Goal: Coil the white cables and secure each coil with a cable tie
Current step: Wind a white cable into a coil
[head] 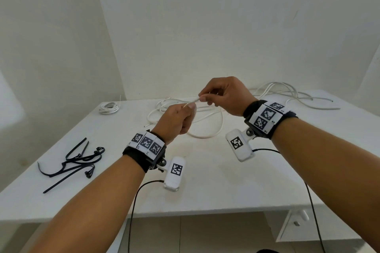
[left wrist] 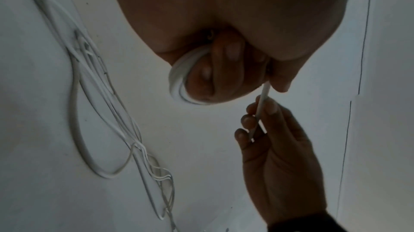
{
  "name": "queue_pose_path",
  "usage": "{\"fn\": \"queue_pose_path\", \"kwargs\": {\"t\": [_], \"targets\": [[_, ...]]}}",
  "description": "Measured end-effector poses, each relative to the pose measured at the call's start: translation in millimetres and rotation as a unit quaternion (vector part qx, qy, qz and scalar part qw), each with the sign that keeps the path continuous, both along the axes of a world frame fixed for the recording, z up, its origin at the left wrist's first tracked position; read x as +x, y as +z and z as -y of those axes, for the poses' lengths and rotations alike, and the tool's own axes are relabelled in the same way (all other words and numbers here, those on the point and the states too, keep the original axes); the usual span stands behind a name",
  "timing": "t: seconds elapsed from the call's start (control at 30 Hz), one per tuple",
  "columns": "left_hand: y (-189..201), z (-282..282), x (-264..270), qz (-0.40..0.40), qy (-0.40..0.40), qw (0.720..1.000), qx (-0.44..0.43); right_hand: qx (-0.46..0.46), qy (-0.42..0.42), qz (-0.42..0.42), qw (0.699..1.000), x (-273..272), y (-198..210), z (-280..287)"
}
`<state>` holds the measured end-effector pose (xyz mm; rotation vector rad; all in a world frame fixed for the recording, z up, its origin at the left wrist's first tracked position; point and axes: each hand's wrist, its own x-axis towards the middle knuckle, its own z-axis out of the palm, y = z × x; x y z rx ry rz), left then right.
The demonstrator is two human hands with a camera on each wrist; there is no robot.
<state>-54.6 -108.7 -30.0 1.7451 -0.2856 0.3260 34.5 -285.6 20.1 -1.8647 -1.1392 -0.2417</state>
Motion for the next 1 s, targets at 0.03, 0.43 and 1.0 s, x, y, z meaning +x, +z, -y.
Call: {"fn": "queue_pose_path", "kwargs": {"t": [0.03, 0.43, 1.0], "targets": [[0.6, 0.3, -0.4, 0.0, -0.009, 1.0, -0.021, 0.012, 0.0, -0.014, 1.0, 0.7, -1.0, 0.4], [15.1, 18.4, 2.7, 0.034, 0.005, 0.974, -0.224, 0.17, -0.044, -0.008, 0.984, -9.5, -40.0, -28.0], [14.7, 26.1, 4.1, 0.026, 0.069, 0.953, -0.292, 0.153, -0.053, -0.099, 0.982, -23.0, -51.1, -45.2]]}}
